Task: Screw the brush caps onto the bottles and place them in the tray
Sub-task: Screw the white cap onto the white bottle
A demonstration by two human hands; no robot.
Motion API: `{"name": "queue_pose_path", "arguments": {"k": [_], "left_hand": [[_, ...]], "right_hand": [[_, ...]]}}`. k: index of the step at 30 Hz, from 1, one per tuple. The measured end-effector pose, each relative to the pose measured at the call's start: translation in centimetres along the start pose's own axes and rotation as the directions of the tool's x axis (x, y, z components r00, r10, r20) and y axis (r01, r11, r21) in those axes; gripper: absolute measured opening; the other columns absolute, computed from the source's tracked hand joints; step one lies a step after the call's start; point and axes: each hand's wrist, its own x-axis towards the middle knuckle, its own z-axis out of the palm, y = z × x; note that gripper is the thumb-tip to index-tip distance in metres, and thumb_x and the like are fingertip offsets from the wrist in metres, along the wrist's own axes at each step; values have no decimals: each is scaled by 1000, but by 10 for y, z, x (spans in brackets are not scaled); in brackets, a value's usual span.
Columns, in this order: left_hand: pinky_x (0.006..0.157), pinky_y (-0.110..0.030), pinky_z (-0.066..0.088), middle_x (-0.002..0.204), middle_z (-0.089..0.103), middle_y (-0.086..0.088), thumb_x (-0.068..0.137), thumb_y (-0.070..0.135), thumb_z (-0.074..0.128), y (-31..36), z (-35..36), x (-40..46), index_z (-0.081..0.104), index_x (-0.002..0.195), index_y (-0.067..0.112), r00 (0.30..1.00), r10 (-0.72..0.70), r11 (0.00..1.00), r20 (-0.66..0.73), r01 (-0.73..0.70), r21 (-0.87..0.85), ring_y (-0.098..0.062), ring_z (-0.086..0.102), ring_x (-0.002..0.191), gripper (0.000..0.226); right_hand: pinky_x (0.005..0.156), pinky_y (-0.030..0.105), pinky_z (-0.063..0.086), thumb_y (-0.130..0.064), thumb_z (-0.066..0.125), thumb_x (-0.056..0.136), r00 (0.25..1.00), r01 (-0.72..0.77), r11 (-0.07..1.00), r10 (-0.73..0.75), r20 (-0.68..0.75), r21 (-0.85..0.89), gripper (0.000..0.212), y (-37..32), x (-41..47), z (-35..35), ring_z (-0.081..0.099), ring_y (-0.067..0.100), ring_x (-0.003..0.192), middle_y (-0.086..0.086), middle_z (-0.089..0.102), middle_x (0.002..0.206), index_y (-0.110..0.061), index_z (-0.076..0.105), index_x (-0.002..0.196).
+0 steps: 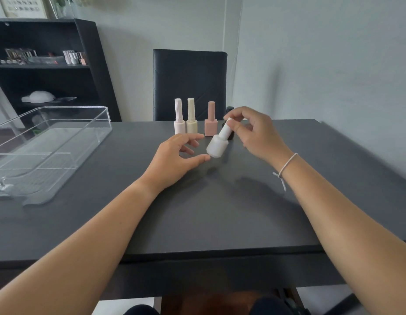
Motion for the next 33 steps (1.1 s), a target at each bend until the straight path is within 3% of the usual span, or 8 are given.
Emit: {"name": "queue_pose_path", "arguments": {"k": [4,7,11,13,15,18,33], "left_hand": [[76,-10,39,107,59,11,76,36,71,-3,2,0,59,113,35,999,-3,999,33,1,54,-6,54,96,39],[78,-7,34,113,58,13,78,38,68,-6,3,1,61,111,33,996,-1,991,84,-10,136,-2,50,103,34],[78,-1,31,111,57,15,79,38,66,-6,3,3,64,108,30,993,14,977,119,-39,209,-2,50,104,30],[77,-1,31,112,58,14,80,39,66,-7,4,4,65,107,29,990,17,969,138,-51,243,-1,50,102,29],[80,-10,33,114,60,12,80,40,65,-8,5,4,66,105,28,988,13,963,151,-52,264,-3,52,103,28],[88,-18,33,117,61,12,80,41,64,-9,5,5,67,103,28,986,6,957,164,-53,285,-4,52,108,27],[89,-20,35,113,62,14,79,43,64,-12,6,9,68,101,29,985,12,960,172,-60,275,2,51,100,26]], "right_hand": [[52,6,37,-15,52,89,990,-22,999,15,-144,-47,13,9,7,-17,52,-11,58,-25,55,84,-19,63,93],[57,6,35,-15,52,89,982,-41,993,20,-186,-114,16,20,12,-25,49,-9,63,-15,60,91,-17,65,97],[65,3,33,-16,50,90,986,-57,972,19,-166,-227,20,34,22,-26,47,-16,66,-8,60,101,-16,66,102],[73,14,35,-17,48,91,987,-81,963,42,-152,-259,21,40,27,-23,52,-4,81,-4,63,108,-17,65,104],[80,26,39,-17,47,91,987,-110,953,72,-142,-281,23,45,31,-18,56,14,98,0,64,113,-17,65,106],[88,34,42,-17,45,91,986,-150,928,113,-125,-342,25,50,37,-14,55,21,106,1,63,115,-18,63,108],[98,33,40,-15,44,93,978,-199,927,167,-124,-317,27,57,44,-12,53,20,113,2,61,123,-15,62,113]]}}
